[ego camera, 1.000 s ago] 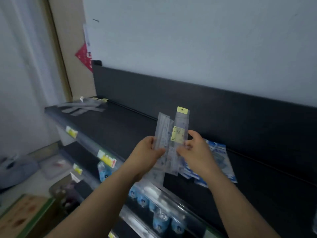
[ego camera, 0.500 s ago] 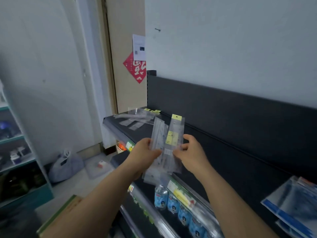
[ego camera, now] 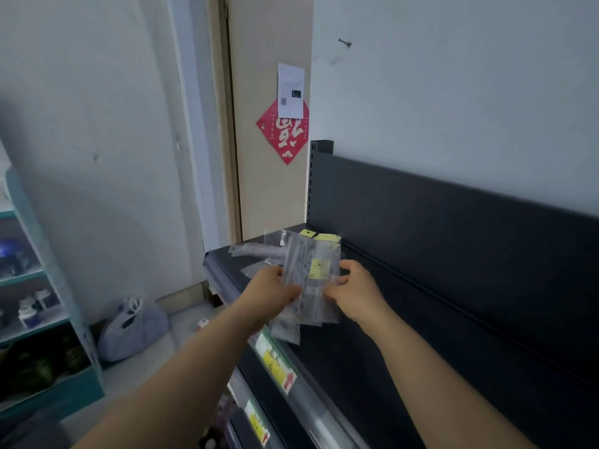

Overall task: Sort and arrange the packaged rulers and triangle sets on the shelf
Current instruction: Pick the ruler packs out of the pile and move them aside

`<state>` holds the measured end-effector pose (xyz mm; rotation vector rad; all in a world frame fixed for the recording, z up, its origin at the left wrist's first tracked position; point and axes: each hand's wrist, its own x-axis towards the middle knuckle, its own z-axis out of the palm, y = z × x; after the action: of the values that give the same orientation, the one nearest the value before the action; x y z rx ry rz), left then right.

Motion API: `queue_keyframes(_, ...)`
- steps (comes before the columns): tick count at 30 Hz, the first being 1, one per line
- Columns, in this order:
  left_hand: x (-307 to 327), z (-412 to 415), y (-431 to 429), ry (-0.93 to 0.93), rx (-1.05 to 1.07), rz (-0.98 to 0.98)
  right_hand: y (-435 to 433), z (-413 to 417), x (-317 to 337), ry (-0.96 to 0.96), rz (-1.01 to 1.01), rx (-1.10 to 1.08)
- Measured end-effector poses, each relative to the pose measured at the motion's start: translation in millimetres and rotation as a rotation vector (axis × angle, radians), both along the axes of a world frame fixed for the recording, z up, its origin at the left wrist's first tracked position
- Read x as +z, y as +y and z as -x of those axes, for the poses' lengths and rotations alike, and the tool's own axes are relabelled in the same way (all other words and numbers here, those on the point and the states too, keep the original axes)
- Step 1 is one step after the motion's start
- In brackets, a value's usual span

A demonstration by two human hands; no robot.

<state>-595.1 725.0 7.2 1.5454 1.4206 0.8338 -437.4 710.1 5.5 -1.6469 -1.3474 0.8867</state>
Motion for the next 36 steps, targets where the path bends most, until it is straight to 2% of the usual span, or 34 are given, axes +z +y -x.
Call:
queue_keyframes(9,-5,5,111,0.079,-0.086,0.065,100,13,-15,-0.06,0.037,-0.101)
queue_keyframes(12,-2,4,139,0.207,-0.138,-0.001,120,17,-16,-0.099,0.046,-0.144)
queue_keyframes(15,0,13,171,0.435,-0.202,-0.137,136,30,-20,-0.192,0.097,-0.173)
queue_keyframes(20,-9,18,179,0.783,-0.268,-0.3,131,32,-20,-0.545,0.177,-0.169)
queue_keyframes(23,-9,25,185,0.926,-0.23,-0.424,129,36,-15,-0.649,0.176,-0.192)
queue_keyframes(27,-4,25,183,0.866,-0.301,-0.617,120,39,-11,-0.754,0.109,-0.242)
queue_keyframes(36,-3,4,158,0.606,-0.49,-0.799,74,34,-5,-0.813,0.021,-0.32)
